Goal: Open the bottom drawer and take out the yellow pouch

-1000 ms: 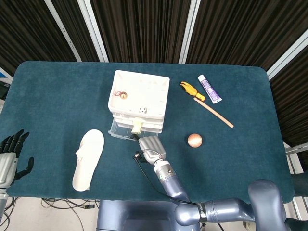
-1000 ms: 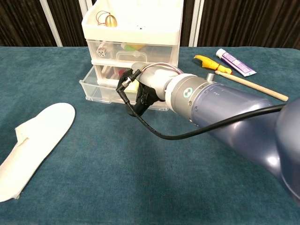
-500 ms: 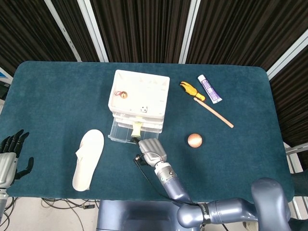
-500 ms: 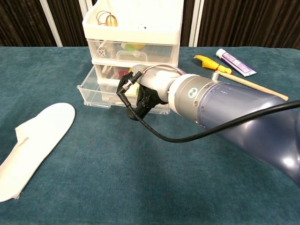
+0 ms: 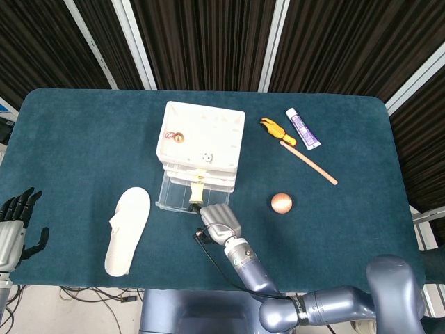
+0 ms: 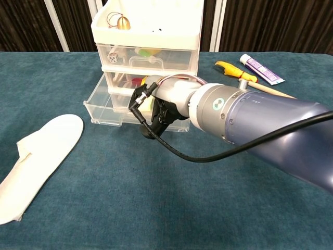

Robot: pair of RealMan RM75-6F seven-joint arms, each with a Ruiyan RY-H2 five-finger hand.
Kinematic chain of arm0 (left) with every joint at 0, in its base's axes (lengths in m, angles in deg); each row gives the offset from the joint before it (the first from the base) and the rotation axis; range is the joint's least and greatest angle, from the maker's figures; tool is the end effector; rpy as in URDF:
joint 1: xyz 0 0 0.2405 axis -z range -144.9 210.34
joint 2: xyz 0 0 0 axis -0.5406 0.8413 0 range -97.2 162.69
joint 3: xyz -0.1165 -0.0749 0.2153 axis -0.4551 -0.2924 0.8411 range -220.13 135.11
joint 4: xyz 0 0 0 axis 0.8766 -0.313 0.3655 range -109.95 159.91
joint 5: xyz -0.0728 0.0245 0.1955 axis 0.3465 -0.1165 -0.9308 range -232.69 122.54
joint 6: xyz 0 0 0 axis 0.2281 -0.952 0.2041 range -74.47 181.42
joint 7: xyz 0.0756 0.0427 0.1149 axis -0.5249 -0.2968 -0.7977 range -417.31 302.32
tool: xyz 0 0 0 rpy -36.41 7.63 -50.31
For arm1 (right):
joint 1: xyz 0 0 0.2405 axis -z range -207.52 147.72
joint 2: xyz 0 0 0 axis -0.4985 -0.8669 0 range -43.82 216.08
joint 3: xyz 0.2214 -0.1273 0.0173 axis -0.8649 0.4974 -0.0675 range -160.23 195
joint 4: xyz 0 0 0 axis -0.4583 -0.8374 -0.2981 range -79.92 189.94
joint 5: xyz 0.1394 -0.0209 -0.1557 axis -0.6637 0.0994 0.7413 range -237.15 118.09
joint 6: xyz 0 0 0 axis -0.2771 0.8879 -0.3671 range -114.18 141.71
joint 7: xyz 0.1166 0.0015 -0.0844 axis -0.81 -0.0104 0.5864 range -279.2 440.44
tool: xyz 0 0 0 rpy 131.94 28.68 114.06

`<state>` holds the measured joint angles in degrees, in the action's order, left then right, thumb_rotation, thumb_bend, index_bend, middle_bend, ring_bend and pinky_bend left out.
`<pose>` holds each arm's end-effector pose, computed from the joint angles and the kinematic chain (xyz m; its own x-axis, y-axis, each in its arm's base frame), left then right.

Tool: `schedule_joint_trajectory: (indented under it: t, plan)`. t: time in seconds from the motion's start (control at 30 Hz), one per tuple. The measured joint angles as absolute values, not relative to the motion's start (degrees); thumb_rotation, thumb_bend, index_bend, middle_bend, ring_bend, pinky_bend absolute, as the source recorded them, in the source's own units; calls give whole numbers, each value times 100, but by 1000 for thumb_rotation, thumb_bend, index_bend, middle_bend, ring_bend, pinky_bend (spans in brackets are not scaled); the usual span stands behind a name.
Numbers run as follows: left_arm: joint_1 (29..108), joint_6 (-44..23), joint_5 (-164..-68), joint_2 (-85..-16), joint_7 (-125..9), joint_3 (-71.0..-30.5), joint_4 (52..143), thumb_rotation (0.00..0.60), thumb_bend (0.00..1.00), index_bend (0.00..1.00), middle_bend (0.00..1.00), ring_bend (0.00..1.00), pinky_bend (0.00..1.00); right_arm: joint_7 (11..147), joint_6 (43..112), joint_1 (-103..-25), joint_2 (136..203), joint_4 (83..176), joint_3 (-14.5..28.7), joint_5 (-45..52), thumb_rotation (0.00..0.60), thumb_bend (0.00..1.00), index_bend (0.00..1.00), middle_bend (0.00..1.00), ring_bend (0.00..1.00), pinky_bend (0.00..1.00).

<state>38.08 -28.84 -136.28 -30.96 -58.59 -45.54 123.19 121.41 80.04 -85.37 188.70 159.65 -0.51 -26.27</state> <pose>-0.3024 0.1820 0.1496 0.3149 0.0538 0.9476 0.9466 0.0554 -0.3177 -0.0028 -0.2811 -0.0687 0.2326 -0.4820 0.8447 -0.9433 -0.3234 0.0752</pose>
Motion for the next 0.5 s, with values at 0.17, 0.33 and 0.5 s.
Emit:
schedule_joint_trajectory:
  t: [0.17,0.33,0.5]
  plan:
    - [3810,-2880,-13628,-3099,-5867,-4552,12318,600,465,55,0,0,0,12157,8047,-8556,18819,16053,-5,-2636,600,516,296,1000,1000,1000]
    - [3810,-2879,-13626,-3102,-5873,-4552,12317,600,466,55,0,0,0,12148,8082,-8574,18782,16121,21,-2671,600,515,291,1000,1000,1000]
    - [3808,-2883,-13622,-3103,-5876,-4553,12318,600,465,55,0,0,0,12017,8086,-8574,18786,16122,-18,-2626,600,516,246,1000,1000,1000]
